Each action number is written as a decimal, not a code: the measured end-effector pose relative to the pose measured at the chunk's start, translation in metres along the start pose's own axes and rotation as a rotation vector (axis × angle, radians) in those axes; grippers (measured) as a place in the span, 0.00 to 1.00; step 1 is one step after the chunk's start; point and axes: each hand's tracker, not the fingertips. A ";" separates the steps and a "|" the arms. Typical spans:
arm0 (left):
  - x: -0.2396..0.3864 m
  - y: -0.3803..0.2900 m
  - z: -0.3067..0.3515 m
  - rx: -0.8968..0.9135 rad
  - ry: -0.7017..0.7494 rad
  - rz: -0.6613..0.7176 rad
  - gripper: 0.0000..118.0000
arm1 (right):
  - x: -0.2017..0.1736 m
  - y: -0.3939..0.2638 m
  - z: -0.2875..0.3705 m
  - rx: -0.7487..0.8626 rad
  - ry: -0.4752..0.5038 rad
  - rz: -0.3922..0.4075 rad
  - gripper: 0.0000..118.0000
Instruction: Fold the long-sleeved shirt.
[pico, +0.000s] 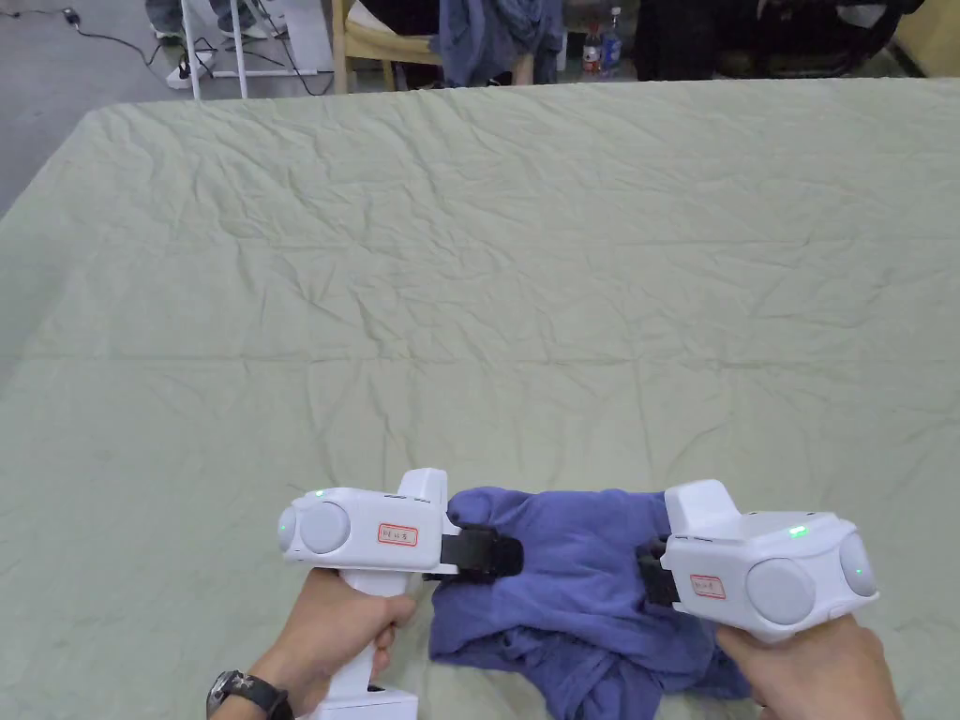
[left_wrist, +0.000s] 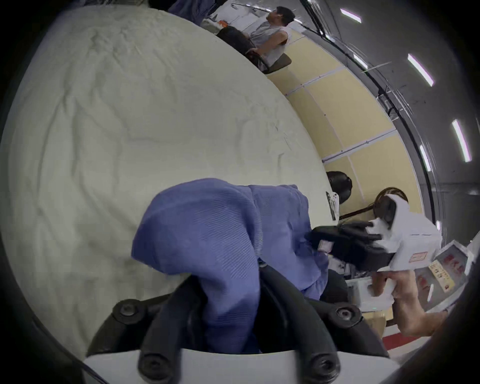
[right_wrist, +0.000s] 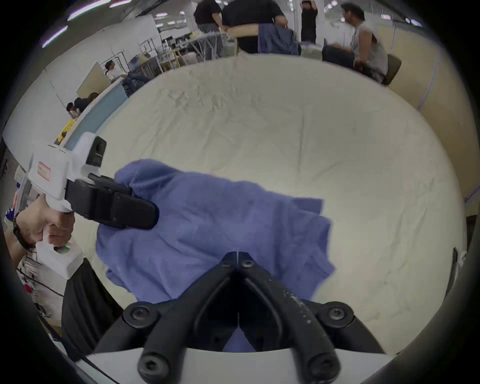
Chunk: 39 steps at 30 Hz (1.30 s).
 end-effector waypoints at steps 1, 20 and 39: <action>0.000 -0.002 0.007 0.004 0.008 -0.006 0.11 | -0.004 0.000 0.010 0.014 0.003 0.003 0.00; -0.117 -0.004 0.188 0.044 0.315 0.037 0.11 | -0.142 0.035 0.019 0.138 0.177 0.172 0.00; -0.255 -0.002 0.350 -0.012 0.567 0.123 0.10 | -0.298 0.103 -0.052 0.093 0.374 0.360 0.00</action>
